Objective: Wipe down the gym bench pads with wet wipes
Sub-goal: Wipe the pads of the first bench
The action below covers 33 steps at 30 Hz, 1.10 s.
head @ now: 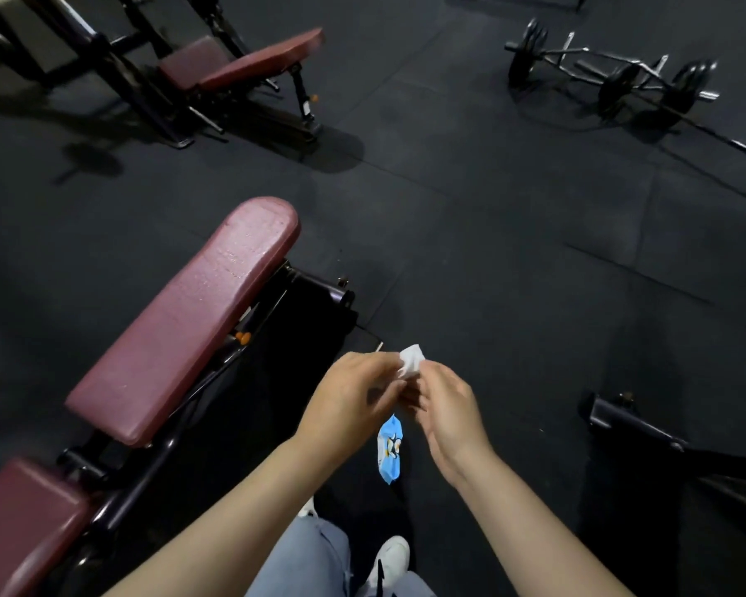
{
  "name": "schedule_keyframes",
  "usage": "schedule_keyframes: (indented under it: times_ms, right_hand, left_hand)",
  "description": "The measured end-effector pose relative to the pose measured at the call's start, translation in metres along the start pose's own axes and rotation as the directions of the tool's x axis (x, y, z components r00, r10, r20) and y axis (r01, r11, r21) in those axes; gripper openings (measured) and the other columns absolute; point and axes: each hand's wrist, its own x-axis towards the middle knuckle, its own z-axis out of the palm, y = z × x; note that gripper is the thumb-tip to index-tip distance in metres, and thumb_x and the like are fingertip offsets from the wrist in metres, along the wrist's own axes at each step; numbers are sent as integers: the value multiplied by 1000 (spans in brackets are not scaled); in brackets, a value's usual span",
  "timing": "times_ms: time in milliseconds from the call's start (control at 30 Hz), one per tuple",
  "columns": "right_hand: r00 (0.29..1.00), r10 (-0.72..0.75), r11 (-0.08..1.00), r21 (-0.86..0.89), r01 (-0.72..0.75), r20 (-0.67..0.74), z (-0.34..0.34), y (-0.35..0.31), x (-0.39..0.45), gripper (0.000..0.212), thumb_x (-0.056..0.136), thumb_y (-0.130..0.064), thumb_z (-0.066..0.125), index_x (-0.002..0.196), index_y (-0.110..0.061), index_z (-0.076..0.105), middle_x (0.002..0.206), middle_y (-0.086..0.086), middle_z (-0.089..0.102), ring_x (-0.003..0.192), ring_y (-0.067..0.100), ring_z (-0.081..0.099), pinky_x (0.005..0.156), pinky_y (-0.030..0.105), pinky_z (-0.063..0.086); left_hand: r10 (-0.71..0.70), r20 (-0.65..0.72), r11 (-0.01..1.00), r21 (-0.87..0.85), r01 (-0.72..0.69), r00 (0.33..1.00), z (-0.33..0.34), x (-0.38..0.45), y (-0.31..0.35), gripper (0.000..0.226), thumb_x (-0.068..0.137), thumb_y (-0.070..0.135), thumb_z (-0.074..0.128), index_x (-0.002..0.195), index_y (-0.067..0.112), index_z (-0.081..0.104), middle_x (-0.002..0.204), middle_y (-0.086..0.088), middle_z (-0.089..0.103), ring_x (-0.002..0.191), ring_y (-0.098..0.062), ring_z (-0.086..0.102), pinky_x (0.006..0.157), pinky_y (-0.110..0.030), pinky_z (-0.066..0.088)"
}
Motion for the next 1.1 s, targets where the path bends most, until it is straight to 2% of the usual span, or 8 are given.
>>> schedule_keyframes:
  times_ms: [100, 200, 267, 367, 500, 667, 833, 1100]
  right_hand:
    - [999, 19, 1000, 1, -19, 51, 24, -4, 24, 33, 99, -29, 52, 106, 1, 65, 103, 19, 72, 97, 25, 70, 87, 36, 56]
    - [999, 18, 988, -151, -23, -38, 50, -6, 58, 18, 94, -11, 58, 104, 2, 64, 109, 30, 65, 92, 30, 66, 95, 49, 52]
    - [997, 32, 986, -159, -44, -75, 68, -10, 83, 17, 92, -4, 55, 102, -7, 68, 107, 22, 68, 93, 29, 66, 89, 43, 53]
    - [994, 40, 976, -207, -60, -98, 94, -16, 125, 15, 91, -6, 57, 96, -12, 70, 103, 19, 69, 87, 23, 65, 76, 38, 51]
    - [992, -32, 930, -367, -14, -119, 133, -26, 179, 13, 91, -10, 58, 87, -3, 68, 85, 19, 67, 78, 25, 60, 71, 42, 49]
    - [990, -102, 831, -556, 31, -97, 185, -36, 241, 22, 88, -9, 52, 73, 7, 47, 68, 6, 40, 66, 17, 35, 63, 31, 26]
    - [991, -135, 741, -666, 84, -25, 229, -45, 306, 35, 86, -10, 52, 55, -16, 37, 55, -6, 30, 55, 9, 26, 47, 20, 19]
    - [995, -31, 641, -762, 89, 91, 289, -60, 458, 23, 84, -11, 53, 60, -9, 55, 58, -6, 38, 58, 9, 31, 52, 26, 25]
  left_hand:
    - [-26, 24, 998, -64, 27, 999, -19, 11, -29, 26, 95, 28, 59, 117, 23, 72, 123, 16, 67, 113, 4, 56, 99, -16, 41]
    - [-215, -84, 952, -240, 190, 973, -43, 30, -66, 26, 92, 16, 56, 108, 24, 74, 113, 17, 69, 108, 8, 59, 92, -4, 39]
    - [-342, -98, 915, -259, 308, 935, -64, 47, -97, 27, 93, 12, 57, 110, 28, 72, 111, 19, 68, 103, 9, 59, 86, -1, 37]
    - [-429, 17, 895, -125, 427, 903, -96, 73, -154, 29, 94, 19, 57, 120, 30, 65, 116, 16, 65, 101, 4, 58, 84, -11, 40]
    - [-462, 116, 887, 48, 460, 879, -136, 98, -219, 35, 94, 22, 57, 129, 23, 61, 131, 8, 60, 122, -9, 55, 100, -21, 40]
    - [-501, 122, 862, 162, 481, 857, -184, 124, -284, 37, 91, 20, 56, 127, 20, 63, 127, 4, 64, 119, -17, 58, 104, -36, 44]
    - [-552, 112, 825, 219, 521, 826, -211, 154, -337, 38, 90, 20, 54, 127, 20, 62, 131, 2, 62, 124, -20, 54, 106, -37, 41]
    - [-676, 78, 733, 165, 660, 732, -222, 219, -420, 39, 94, 23, 51, 132, 20, 57, 139, 2, 56, 132, -19, 47, 113, -38, 35]
